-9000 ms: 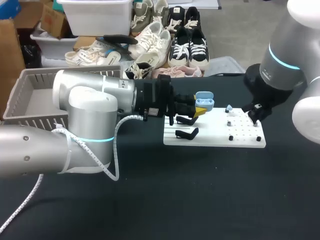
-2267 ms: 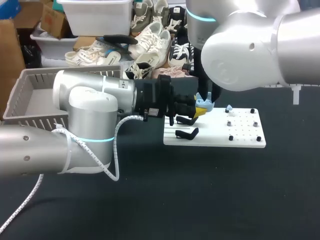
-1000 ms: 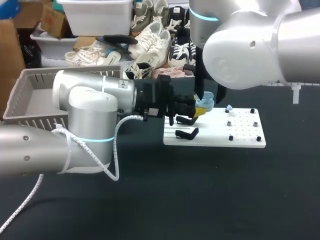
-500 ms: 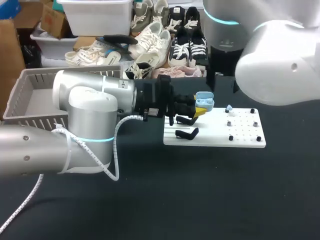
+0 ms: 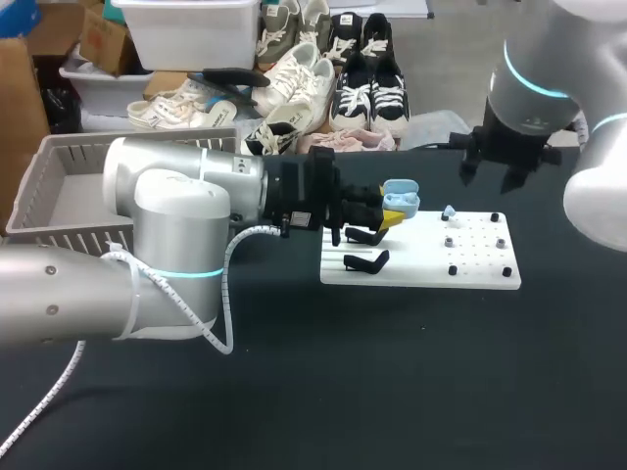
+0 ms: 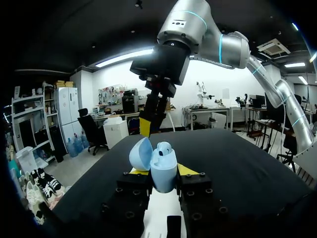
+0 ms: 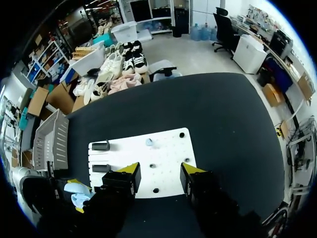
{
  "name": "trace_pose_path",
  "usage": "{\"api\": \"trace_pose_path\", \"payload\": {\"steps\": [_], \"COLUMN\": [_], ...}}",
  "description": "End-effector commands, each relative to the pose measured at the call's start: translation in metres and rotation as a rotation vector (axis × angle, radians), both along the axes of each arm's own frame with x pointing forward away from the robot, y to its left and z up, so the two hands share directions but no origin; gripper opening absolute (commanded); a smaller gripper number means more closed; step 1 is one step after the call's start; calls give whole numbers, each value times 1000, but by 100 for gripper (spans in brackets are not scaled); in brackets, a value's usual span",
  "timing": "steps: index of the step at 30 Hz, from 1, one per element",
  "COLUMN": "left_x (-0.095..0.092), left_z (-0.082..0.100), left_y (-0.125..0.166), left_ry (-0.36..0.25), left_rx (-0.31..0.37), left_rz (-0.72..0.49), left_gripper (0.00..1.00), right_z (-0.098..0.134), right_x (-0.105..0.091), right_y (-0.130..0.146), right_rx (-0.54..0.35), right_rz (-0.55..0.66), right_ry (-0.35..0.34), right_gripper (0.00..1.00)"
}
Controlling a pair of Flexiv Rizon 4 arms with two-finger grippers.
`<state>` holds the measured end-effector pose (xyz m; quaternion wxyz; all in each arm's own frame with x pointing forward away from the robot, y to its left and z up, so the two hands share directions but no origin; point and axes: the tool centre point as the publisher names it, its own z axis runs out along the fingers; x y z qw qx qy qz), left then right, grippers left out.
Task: Pick up each earbud case from the left stands, insert the matching earbuds, close the lid, and place the case in the box.
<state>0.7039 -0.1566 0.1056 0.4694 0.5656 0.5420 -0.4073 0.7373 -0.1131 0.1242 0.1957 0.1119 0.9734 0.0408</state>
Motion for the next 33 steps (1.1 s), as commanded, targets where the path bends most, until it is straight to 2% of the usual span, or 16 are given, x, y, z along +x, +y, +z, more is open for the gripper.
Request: {"api": "trace_pose_path", "payload": {"steps": [1, 5, 14, 17, 23, 33], "left_x": [-1, -1, -1, -1, -1, -1], "left_z": [-1, -1, -1, -1, -1, -1], "left_y": [0, 0, 0, 0, 0, 0], "left_ry": [-2, -2, -2, -2, -2, -2], "left_rx": [-3, -3, -3, -3, -3, -3], "left_rz": [3, 3, 3, 3, 3, 3], "left_gripper": [0, 0, 0, 0, 0, 0], "right_z": [-30, -44, -57, -63, -65, -69], "right_x": [22, 29, 36, 38, 36, 38], "right_y": [-1, 1, 5, 7, 10, 14], "right_rx": [79, 107, 128, 141, 152, 139], "right_rz": [40, 51, 52, 13, -26, -134], "right_ry": [25, 42, 73, 116, 129, 175], "right_gripper": [49, 49, 49, 49, 52, 47]}}
